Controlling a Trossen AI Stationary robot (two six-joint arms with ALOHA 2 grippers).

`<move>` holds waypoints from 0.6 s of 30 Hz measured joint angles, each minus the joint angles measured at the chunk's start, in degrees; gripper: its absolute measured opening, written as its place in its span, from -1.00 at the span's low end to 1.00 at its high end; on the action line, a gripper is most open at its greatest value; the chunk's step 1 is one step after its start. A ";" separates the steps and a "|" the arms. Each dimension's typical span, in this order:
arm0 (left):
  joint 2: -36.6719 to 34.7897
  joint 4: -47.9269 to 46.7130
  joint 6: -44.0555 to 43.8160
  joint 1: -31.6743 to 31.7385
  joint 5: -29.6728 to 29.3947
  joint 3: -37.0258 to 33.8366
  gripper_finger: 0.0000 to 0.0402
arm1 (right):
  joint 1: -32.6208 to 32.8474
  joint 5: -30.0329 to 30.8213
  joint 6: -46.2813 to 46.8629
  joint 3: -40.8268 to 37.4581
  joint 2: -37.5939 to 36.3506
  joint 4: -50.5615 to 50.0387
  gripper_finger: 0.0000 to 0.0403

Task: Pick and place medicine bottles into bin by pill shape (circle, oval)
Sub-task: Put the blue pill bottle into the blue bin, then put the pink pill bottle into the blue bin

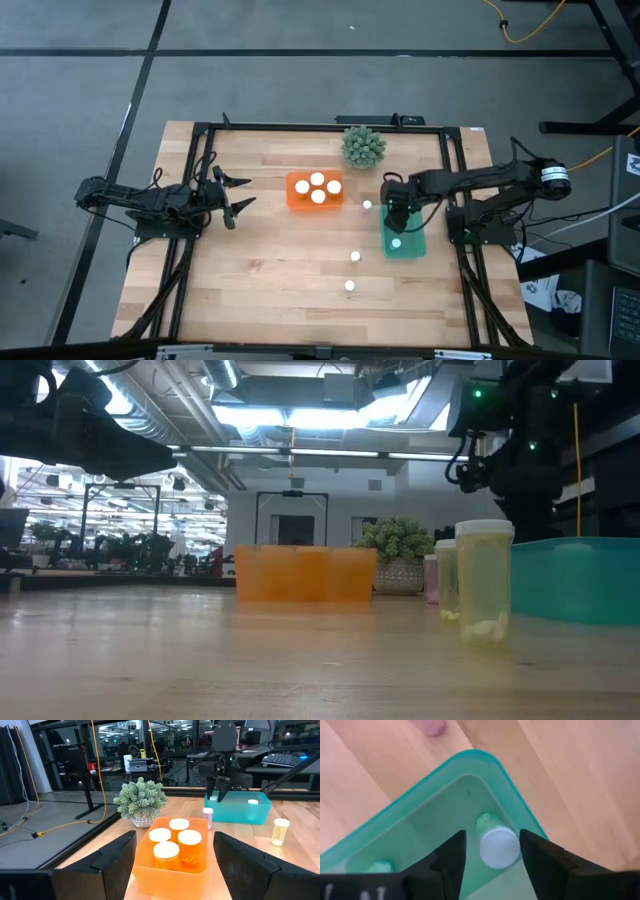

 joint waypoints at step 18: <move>-0.02 0.00 0.02 0.00 0.00 0.00 0.28 | 1.74 3.52 -16.91 12.17 0.10 9.56 -0.07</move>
